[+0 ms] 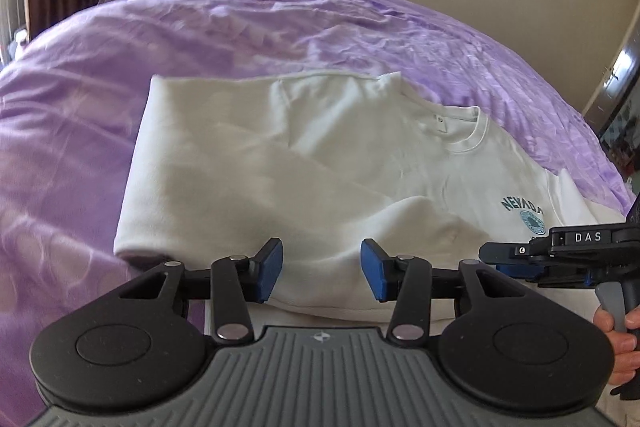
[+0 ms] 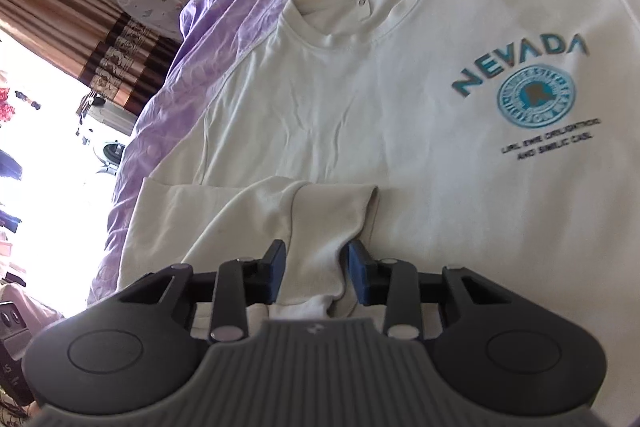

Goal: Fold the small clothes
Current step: 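Reach the right gripper to the other sleeve cuff and grasp it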

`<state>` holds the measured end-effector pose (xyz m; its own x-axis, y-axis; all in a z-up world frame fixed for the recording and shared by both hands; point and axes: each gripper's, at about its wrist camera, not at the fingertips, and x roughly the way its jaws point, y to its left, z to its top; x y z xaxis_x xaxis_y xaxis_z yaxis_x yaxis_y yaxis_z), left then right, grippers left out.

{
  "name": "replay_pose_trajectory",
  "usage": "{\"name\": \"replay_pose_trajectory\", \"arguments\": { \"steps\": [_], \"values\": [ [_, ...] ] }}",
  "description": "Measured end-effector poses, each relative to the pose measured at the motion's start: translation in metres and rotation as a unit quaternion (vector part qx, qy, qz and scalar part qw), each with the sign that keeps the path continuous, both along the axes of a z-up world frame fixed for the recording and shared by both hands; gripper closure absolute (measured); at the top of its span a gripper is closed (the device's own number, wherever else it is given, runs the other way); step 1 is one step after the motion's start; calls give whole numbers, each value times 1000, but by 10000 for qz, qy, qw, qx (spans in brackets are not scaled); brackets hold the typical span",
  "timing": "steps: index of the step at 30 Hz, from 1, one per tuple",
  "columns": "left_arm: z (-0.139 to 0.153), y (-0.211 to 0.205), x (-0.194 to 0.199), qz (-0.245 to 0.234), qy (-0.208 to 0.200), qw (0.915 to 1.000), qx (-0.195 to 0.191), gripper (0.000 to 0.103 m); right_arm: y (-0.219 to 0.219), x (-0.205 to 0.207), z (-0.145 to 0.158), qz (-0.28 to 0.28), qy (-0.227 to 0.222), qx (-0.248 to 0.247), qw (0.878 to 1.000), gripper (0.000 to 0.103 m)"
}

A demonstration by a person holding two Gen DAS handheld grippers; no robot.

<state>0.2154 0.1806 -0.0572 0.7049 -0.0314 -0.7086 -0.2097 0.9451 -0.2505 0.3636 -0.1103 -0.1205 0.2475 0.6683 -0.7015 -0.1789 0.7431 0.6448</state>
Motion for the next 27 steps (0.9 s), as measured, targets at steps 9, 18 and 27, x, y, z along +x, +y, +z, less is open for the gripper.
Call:
{"name": "replay_pose_trajectory", "arguments": {
  "steps": [9, 18, 27],
  "values": [
    [-7, 7, -5, 81, 38, 9999, -102, 53, -18, -23, 30, 115, -312, 245, 9991, 103],
    [-4, 4, -9, 92, 87, 9999, 111, 63, -32, -33, -5, -76, 190, 77, 9998, 95],
    [15, 22, -16, 770, -343, 9964, 44, 63, -26, -13, -14, -309, 416, 299, 9982, 61]
  ]
}}
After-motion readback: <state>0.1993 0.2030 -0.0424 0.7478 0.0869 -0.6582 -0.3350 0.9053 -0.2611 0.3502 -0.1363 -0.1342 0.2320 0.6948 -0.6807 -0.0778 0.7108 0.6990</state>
